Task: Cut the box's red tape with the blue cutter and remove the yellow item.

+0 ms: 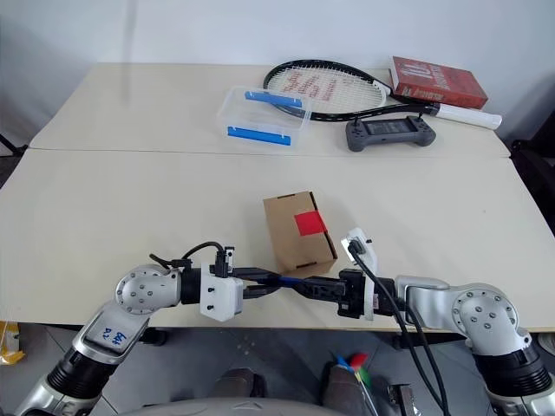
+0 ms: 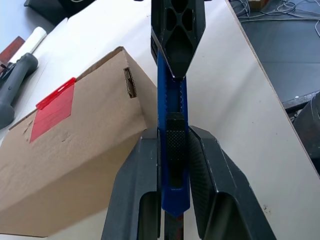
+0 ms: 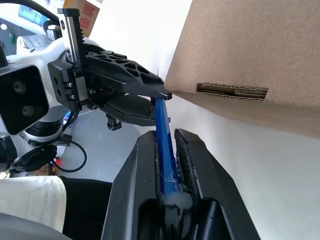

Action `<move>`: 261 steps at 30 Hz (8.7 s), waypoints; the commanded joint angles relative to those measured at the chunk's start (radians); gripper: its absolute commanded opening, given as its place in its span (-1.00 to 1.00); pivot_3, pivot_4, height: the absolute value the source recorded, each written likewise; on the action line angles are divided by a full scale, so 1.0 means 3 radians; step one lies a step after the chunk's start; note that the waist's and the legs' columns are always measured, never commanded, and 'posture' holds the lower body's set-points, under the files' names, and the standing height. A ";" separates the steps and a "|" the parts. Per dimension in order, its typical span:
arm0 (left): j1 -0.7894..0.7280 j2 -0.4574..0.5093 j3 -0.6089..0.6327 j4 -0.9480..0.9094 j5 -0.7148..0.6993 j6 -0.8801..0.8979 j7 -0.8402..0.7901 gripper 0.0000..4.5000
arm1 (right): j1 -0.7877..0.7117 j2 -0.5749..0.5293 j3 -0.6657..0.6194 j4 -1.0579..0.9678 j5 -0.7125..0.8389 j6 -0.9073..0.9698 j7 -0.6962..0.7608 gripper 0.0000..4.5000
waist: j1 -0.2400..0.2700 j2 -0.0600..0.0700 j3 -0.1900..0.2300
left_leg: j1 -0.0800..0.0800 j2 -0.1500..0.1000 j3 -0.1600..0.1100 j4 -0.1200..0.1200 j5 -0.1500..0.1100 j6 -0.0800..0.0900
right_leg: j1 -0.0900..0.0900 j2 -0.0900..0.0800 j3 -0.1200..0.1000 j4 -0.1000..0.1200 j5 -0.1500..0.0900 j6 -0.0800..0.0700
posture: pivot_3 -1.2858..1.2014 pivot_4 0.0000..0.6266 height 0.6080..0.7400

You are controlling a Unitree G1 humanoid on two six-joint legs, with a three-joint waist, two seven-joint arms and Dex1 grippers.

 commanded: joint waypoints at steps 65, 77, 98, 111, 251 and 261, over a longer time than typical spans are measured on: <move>-0.1716 -0.0690 -0.0030 0.1744 -0.0557 0.1672 -0.0349 -1.00 | -0.2644 -0.1378 0.0478 0.0790 0.1017 0.0668 -0.1730 -0.92 | -0.0058 -0.0011 0.0004 | -0.0065 0.0006 -0.0007 0.0044 0.0001 -0.0002 | -0.0047 0.0012 0.0003 0.0011 0.0013 0.0007 | 0.03 -0.52 1.00; -0.1691 -0.0695 -0.0040 0.1694 -0.0558 0.1706 -0.0335 -1.00 | -0.2390 -0.1374 0.0466 0.0662 0.1096 0.0612 -0.1798 -0.92 | -0.0068 -0.0010 0.0003 | -0.0064 0.0007 -0.0006 0.0047 0.0001 -0.0002 | -0.0047 0.0012 0.0004 0.0012 0.0018 0.0006 | 0.03 -0.52 1.00; -0.1686 -0.0712 -0.0061 0.1692 -0.0564 0.1749 -0.0363 -1.00 | -0.1995 -0.1475 0.0278 0.0373 0.1208 0.0395 -0.1761 -0.92 | -0.0063 -0.0010 0.0003 | -0.0064 0.0008 -0.0003 0.0051 0.0001 -0.0001 | -0.0046 0.0012 0.0007 0.0011 0.0023 0.0006 | 0.03 -0.52 1.00; -0.1697 -0.0734 -0.0126 0.1708 -0.0524 0.1777 -0.0377 -1.00 | -0.2018 -0.1090 0.0375 0.0356 0.1208 0.0254 -0.2166 -0.92 | -0.0072 -0.0010 0.0002 | -0.0063 0.0008 -0.0002 0.0052 0.0002 0.0000 | -0.0046 0.0012 0.0007 0.0012 0.0025 0.0006 | 0.03 -0.52 1.00; -0.0442 -0.0010 0.0516 0.0164 -0.1330 0.3010 -0.0033 -1.00 | -0.0281 0.0506 0.0605 0.0185 -0.4347 -0.1849 0.2140 -0.99 | -0.0087 0.0013 0.0002 | -0.0042 0.0014 0.0042 0.0051 0.0002 0.0005 | -0.0053 0.0021 0.0044 0.0011 0.0047 0.0011 | 0.03 -0.52 1.00; -0.0967 0.0875 0.0807 0.0534 -0.1810 0.3021 -0.1178 -1.00 | -0.0392 0.0024 -0.0830 -0.0419 -0.2654 0.0408 0.1879 -0.11 | -0.0060 0.0015 0.0004 | -0.0049 0.0015 0.0041 0.0052 0.0002 0.0006 | -0.0058 0.0021 0.0044 0.0013 0.0046 0.0008 | 0.03 -0.52 1.00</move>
